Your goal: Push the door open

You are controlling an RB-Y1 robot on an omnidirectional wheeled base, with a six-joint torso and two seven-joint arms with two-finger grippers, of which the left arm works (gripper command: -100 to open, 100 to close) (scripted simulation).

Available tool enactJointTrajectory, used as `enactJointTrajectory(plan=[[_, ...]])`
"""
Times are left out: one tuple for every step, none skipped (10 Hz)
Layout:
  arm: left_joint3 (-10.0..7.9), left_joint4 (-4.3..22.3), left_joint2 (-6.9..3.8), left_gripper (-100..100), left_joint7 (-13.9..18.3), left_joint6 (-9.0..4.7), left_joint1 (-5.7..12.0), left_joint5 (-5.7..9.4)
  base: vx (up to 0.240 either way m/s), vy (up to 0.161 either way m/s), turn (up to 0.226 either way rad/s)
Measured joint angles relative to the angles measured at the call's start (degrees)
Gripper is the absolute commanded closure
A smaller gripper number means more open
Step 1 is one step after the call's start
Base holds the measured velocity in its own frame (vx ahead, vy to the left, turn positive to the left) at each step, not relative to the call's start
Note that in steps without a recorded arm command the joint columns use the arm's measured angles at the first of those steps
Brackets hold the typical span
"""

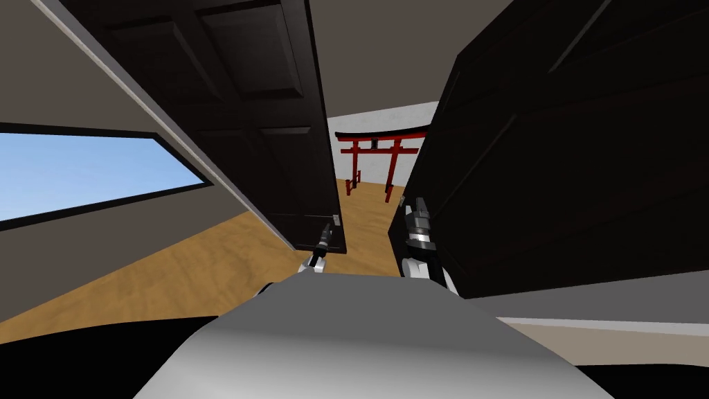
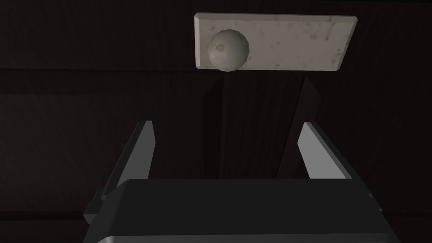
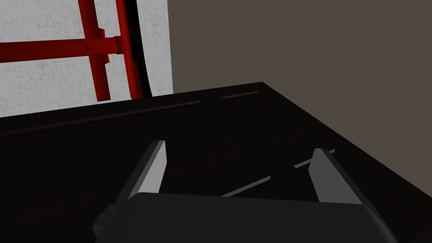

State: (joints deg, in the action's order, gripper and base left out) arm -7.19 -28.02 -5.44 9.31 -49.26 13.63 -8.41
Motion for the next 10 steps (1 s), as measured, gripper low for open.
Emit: enactJointTrajectory(plan=[[0.06, 0.1, 0.16, -100, 0.0, 0.03, 0.15, 0.00, -0.114, -0.015, 0.006], [0.06, 0.1, 0.18, -100, 0.0, 0.05, 0.13, 0.00, 0.102, -0.014, -0.036], [0.00, -0.1, 0.18, -100, -0.1, 0.04, -0.05, 0.07, 0.189, 0.006, -0.019], [-0.10, 0.1, 0.17, -100, -0.2, -0.11, 0.03, 0.16, 0.211, -0.004, -0.027], [-0.18, 0.1, 0.18, -100, -0.3, -0.20, 0.00, 0.24, 0.221, -0.005, -0.025], [-0.30, 0.3, 0.19, -100, -0.5, -0.41, 0.05, 0.35, 0.242, -0.007, -0.029], [-0.41, 0.3, 0.25, -100, -0.7, -0.57, 0.02, 0.46, 0.210, -0.016, -0.030], [-0.50, 0.2, 0.34, -100, -0.8, -0.62, -0.09, 0.55, 0.188, -0.017, -0.025], [-0.60, 0.2, 0.42, -100, -1.0, -0.74, -0.12, 0.65, 0.178, -0.013, -0.015], [-0.69, 0.4, 0.53, -100, -1.1, -0.93, -0.14, 0.74, 0.068, -0.007, 0.009]])
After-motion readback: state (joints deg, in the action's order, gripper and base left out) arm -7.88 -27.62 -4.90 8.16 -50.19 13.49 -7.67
